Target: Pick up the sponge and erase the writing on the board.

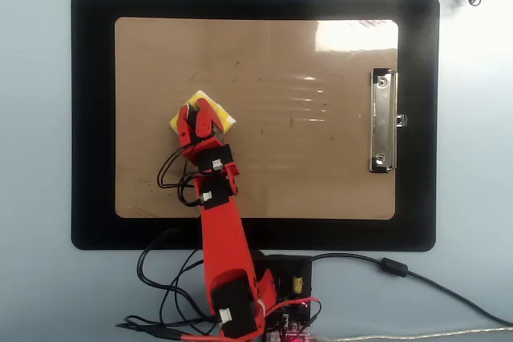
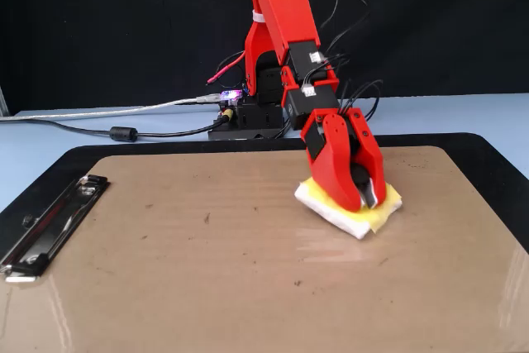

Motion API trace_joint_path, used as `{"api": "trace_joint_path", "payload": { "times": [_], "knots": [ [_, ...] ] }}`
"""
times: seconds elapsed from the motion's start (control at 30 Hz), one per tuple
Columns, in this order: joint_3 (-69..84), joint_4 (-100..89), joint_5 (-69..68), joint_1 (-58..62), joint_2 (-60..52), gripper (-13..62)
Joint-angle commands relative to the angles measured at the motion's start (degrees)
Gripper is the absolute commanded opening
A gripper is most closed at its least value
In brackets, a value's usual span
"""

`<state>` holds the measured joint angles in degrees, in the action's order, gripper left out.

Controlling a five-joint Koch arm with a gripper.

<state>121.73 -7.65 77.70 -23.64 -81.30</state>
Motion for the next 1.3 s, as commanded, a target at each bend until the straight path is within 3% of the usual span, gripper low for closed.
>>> {"api": "trace_joint_path", "payload": {
  "times": [0.0,0.13,0.23,0.4,0.63,0.83,0.9,1.1,1.17,1.27],
  "knots": [
    [5.27,0.70,-1.67,-0.44,-4.83,-8.0],
    [19.16,0.70,-1.05,-2.55,-20.04,-8.0],
    [17.23,0.44,-1.05,-5.54,-18.63,-8.0],
    [3.60,1.05,-1.05,-7.12,-6.24,-8.0],
    [18.28,1.93,-3.69,-1.23,-20.21,-8.0],
    [0.00,1.85,-10.46,8.09,-0.88,-8.0],
    [-1.76,2.11,-13.10,11.87,0.53,-8.0],
    [21.36,2.55,-15.64,14.94,-25.31,-8.0],
    [21.09,1.67,-15.73,15.73,-23.29,-8.0],
    [7.47,1.58,-15.64,15.73,-8.53,-8.0]
  ]
}}
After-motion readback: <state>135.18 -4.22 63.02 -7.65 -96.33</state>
